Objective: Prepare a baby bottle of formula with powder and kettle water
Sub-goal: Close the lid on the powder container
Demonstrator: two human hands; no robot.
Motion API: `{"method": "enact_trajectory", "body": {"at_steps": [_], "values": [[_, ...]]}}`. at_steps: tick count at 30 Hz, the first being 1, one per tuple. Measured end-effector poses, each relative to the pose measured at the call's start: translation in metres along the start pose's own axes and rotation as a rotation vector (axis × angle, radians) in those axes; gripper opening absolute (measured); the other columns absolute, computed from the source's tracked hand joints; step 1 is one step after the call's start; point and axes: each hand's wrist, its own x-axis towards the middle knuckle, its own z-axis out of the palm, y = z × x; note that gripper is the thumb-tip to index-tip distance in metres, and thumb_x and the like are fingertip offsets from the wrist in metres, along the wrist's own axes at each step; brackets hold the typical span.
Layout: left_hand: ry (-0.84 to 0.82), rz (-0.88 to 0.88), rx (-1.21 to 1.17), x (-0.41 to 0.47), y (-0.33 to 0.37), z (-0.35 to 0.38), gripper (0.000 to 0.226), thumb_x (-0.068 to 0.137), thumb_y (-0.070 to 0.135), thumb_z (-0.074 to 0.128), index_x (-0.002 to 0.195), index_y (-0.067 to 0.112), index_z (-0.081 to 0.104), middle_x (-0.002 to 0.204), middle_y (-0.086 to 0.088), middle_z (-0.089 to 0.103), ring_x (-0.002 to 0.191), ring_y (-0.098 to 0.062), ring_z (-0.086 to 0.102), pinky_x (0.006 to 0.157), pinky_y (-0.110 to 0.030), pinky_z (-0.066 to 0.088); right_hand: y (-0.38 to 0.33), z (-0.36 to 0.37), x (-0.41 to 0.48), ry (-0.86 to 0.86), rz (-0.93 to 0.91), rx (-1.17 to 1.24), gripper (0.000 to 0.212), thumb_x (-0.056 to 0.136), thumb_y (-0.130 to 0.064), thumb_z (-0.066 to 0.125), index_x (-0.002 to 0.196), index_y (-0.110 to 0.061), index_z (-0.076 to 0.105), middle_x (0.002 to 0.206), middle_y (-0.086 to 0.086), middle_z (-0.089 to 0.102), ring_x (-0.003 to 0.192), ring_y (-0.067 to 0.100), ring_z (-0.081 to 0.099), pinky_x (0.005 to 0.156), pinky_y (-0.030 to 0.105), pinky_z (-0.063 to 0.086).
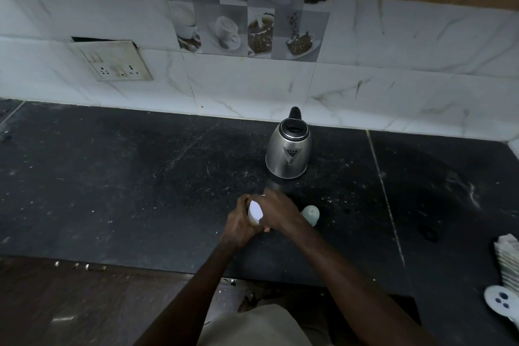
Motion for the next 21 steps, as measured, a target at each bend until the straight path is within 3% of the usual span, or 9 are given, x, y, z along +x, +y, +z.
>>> {"method": "enact_trajectory", "body": {"at_steps": [2, 5, 9, 12, 16, 21], "values": [[-0.016, -0.005, -0.016, 0.000, 0.003, -0.001, 0.111, 0.057, 0.030, 0.101, 0.147, 0.014, 0.039, 0.126, 0.008, 0.063, 0.113, -0.012, 0.061, 0.090, -0.018, 0.044, -0.005, -0.006, 0.000, 0.050, 0.030, -0.103, 0.055, 0.090, -0.033, 0.072, 0.141, -0.019, 0.057, 0.138, 0.013, 0.059, 0.123, 0.032, 0.063, 0.094, 0.039, 0.050], [-0.032, -0.005, -0.037, 0.000, 0.003, -0.002, 0.109, 0.058, 0.027, 0.101, 0.147, 0.013, 0.040, 0.124, 0.008, 0.062, 0.112, -0.012, 0.060, 0.088, -0.013, 0.040, -0.010, -0.011, 0.002, 0.053, 0.085, -0.229, 0.045, 0.095, -0.035, 0.067, 0.135, -0.015, 0.062, 0.135, 0.008, 0.066, 0.127, 0.026, 0.063, 0.102, 0.038, 0.047], [-0.019, 0.018, -0.046, -0.002, 0.003, -0.001, 0.112, 0.055, 0.051, 0.091, 0.147, 0.013, 0.040, 0.129, -0.003, 0.069, 0.114, -0.018, 0.067, 0.090, -0.019, 0.046, -0.017, -0.004, -0.002, 0.053, 0.047, -0.244, 0.067, 0.091, -0.030, 0.074, 0.150, -0.018, 0.045, 0.143, 0.014, 0.055, 0.125, 0.031, 0.063, 0.095, 0.042, 0.052], [-0.005, 0.037, -0.046, -0.001, -0.001, -0.001, 0.110, 0.055, 0.061, 0.085, 0.146, 0.017, 0.041, 0.127, -0.001, 0.070, 0.113, -0.018, 0.069, 0.091, -0.026, 0.052, -0.018, 0.000, -0.003, 0.072, 0.022, -0.241, 0.052, 0.095, -0.029, 0.066, 0.144, -0.016, 0.054, 0.140, 0.017, 0.054, 0.119, 0.032, 0.066, 0.092, 0.041, 0.054], [-0.003, 0.046, -0.033, 0.000, -0.003, 0.000, 0.112, 0.055, 0.056, 0.089, 0.147, 0.018, 0.038, 0.129, -0.001, 0.069, 0.116, -0.020, 0.068, 0.096, -0.036, 0.056, -0.016, -0.005, 0.001, 0.083, 0.010, -0.254, 0.051, 0.095, -0.034, 0.065, 0.140, -0.012, 0.058, 0.136, 0.018, 0.059, 0.119, 0.030, 0.065, 0.092, 0.039, 0.053], [0.027, 0.047, -0.027, -0.003, -0.003, 0.006, 0.107, 0.062, 0.042, 0.097, 0.148, 0.019, 0.037, 0.131, 0.002, 0.067, 0.115, -0.015, 0.066, 0.092, -0.025, 0.051, -0.013, -0.009, 0.004, 0.079, -0.009, -0.299, 0.055, 0.096, -0.039, 0.067, 0.141, -0.010, 0.057, 0.136, 0.015, 0.062, 0.124, 0.027, 0.061, 0.093, 0.035, 0.051]]}}
